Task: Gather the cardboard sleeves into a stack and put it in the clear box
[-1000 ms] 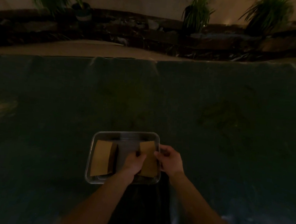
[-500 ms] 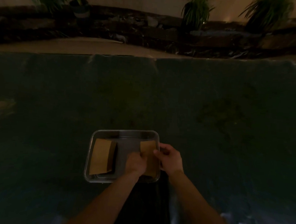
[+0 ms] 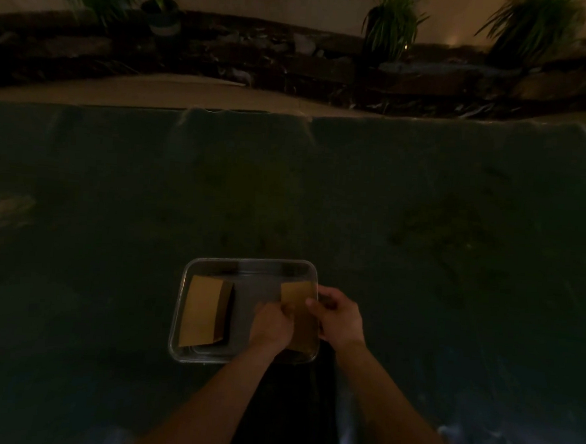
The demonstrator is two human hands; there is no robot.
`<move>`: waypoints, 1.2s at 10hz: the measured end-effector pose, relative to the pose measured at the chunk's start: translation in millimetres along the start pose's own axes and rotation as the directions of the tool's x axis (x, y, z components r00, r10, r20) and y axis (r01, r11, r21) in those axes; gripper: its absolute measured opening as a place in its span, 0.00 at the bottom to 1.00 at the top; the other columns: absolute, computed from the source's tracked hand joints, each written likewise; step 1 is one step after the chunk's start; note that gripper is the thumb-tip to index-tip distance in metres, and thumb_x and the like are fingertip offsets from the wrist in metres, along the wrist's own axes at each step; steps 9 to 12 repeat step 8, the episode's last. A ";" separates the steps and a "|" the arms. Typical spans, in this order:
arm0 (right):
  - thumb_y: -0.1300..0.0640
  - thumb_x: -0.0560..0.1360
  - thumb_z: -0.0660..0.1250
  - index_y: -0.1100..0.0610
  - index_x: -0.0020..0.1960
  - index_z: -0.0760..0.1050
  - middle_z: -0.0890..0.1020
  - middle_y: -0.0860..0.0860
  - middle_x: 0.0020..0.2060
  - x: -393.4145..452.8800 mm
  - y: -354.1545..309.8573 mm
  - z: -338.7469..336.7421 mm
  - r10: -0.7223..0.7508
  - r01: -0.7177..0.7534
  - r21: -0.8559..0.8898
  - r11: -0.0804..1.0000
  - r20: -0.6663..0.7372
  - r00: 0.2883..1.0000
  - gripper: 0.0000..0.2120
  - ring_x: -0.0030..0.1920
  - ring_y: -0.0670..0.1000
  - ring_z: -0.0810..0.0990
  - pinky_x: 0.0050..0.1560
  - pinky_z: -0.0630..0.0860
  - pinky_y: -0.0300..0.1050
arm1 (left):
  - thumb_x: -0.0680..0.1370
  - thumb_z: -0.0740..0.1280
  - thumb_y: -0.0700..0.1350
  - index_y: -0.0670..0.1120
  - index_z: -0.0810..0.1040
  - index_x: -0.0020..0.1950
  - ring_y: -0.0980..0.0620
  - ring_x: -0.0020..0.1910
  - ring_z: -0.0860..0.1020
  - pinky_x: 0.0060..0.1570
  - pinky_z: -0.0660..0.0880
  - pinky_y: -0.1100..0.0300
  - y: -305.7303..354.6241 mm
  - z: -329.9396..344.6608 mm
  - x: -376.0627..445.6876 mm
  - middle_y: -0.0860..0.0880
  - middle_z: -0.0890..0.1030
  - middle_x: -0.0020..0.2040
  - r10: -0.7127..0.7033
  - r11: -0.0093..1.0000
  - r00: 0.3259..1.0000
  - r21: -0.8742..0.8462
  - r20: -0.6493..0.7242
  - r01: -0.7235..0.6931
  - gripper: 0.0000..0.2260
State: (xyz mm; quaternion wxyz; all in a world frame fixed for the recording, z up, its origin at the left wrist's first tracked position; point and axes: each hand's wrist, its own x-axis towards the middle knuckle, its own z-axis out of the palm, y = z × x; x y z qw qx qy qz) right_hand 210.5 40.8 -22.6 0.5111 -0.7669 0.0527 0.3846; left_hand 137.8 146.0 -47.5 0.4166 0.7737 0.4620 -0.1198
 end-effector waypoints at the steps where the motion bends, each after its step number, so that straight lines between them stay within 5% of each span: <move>1: 0.55 0.76 0.71 0.41 0.53 0.78 0.81 0.44 0.48 -0.8 -2.0 -0.8 0.015 -0.015 0.012 1.000 0.011 1.000 0.10 0.47 0.45 0.79 0.41 0.79 0.44 | 0.83 0.58 0.50 0.47 0.77 0.43 0.50 0.48 0.80 0.53 0.76 0.53 0.6 -1.5 1.4 0.45 0.82 0.48 -0.019 1.000 0.999 -0.011 0.029 0.019 0.14; 3: 0.54 0.77 0.70 0.41 0.54 0.78 0.79 0.42 0.46 -7.7 -6.4 -2.0 0.027 -0.027 0.008 1.000 0.013 1.000 0.10 0.44 0.43 0.78 0.35 0.76 0.40 | 0.83 0.58 0.50 0.49 0.77 0.50 0.49 0.54 0.78 0.52 0.70 0.57 1.8 -6.1 -2.3 0.47 0.80 0.53 -0.005 0.996 0.996 -0.092 0.092 0.014 0.10; 5: 0.53 0.78 0.68 0.45 0.56 0.79 0.83 0.50 0.53 -26.2 -8.3 -5.3 0.032 -0.031 0.041 0.999 -0.008 0.999 0.07 0.49 0.49 0.82 0.42 0.82 0.47 | 0.82 0.59 0.51 0.51 0.75 0.52 0.45 0.61 0.76 0.59 0.69 0.53 5.4 -31.8 -12.8 0.45 0.79 0.59 -0.006 0.987 0.982 -0.155 0.191 0.036 0.08; 7: 0.50 0.78 0.66 0.52 0.67 0.76 0.83 0.53 0.57 -52.1 -19.5 -12.5 -0.068 0.068 0.000 0.998 -0.051 0.996 0.18 0.56 0.54 0.82 0.60 0.79 0.55 | 0.84 0.56 0.49 0.48 0.78 0.54 0.46 0.57 0.78 0.57 0.70 0.55 4.3 -67.4 -39.4 0.48 0.79 0.52 0.145 0.982 0.987 -0.135 0.066 -0.136 0.12; 8: 0.49 0.79 0.65 0.48 0.68 0.74 0.81 0.49 0.61 -82.8 -45.0 -24.0 -0.296 0.277 -0.141 0.950 -0.138 0.945 0.18 0.54 0.44 0.79 0.54 0.78 0.43 | 0.83 0.57 0.50 0.51 0.79 0.43 0.53 0.41 0.79 0.41 0.74 0.66 7.7 -104.8 -67.6 0.52 0.78 0.42 0.307 0.942 0.920 -0.062 -0.244 -0.331 0.14; 12: 0.49 0.79 0.65 0.48 0.68 0.74 0.81 0.49 0.61 -82.8 -45.0 -24.0 -0.296 0.277 -0.141 0.950 -0.138 0.945 0.18 0.54 0.44 0.79 0.54 0.78 0.43 | 0.83 0.57 0.50 0.51 0.79 0.43 0.53 0.41 0.79 0.41 0.74 0.66 7.7 -104.8 -67.6 0.52 0.78 0.42 0.307 0.942 0.920 -0.062 -0.244 -0.331 0.14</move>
